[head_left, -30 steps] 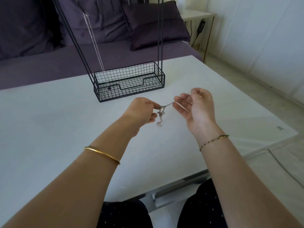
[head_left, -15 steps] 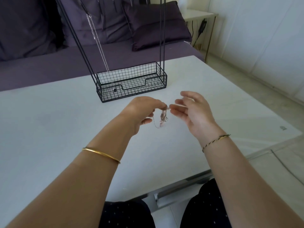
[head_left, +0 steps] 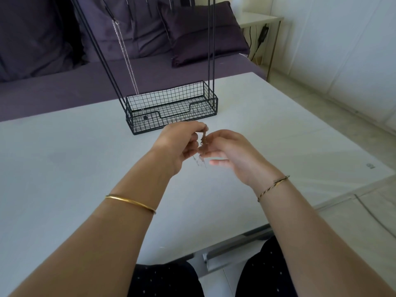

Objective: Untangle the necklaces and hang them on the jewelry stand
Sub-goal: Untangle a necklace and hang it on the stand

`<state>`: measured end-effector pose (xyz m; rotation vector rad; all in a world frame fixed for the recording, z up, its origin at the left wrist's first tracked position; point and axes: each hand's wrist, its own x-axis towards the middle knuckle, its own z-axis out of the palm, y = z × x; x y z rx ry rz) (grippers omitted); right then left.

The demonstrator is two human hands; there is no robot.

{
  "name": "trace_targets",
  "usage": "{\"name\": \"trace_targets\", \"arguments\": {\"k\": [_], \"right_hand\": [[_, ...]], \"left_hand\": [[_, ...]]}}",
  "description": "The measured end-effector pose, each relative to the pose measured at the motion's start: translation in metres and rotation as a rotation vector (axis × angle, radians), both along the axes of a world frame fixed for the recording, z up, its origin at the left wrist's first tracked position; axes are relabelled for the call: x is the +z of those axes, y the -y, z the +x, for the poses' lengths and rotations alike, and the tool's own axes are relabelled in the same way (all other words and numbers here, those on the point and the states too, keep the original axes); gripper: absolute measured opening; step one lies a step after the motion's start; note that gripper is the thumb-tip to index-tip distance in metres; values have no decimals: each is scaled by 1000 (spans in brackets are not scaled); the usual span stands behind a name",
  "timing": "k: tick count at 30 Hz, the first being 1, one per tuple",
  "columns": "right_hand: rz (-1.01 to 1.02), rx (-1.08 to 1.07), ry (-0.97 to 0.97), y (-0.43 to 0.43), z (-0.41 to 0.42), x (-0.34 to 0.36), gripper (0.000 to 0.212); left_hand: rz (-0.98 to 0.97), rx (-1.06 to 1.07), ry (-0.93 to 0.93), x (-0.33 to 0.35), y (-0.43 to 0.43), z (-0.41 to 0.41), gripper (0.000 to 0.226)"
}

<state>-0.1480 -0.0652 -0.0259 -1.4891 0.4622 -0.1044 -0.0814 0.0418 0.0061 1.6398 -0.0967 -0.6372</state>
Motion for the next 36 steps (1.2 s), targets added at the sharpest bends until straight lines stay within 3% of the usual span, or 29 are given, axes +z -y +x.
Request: {"name": "trace_targets", "arguments": {"k": [4, 9, 14, 20, 23, 26, 29, 31, 33, 36], "right_hand": [[-63, -10, 23, 0, 0, -3, 8], [-55, -192, 36, 9, 1, -6, 15], [263, -289, 96, 7, 1, -3, 14], [408, -185, 54, 11, 0, -1, 18], [9, -136, -30, 12, -2, -7, 28], [-418, -164, -50, 10, 0, -16, 21], [-664, -172, -83, 11, 3, -24, 15], [-723, -158, -140, 13, 4, -28, 13], [-644, -164, -145, 11, 5, -30, 11], [-193, -260, -38, 10, 4, -20, 16]], "left_hand": [[19, 43, -16, 2, -2, 1, 3], [202, 12, 133, -6, -7, 5, 4], [211, -27, 64, -10, -6, 4, 14], [263, 61, 10, -13, -2, 3, 12], [190, 86, -96, -12, -3, 4, 19], [97, 119, -183, -8, -1, 2, 19], [-18, 199, -251, -6, 0, 3, 21], [-94, 248, -269, -6, 0, 4, 24], [-183, 292, -297, -4, -2, 3, 26], [-252, 353, -312, -4, -5, 4, 29]]}}
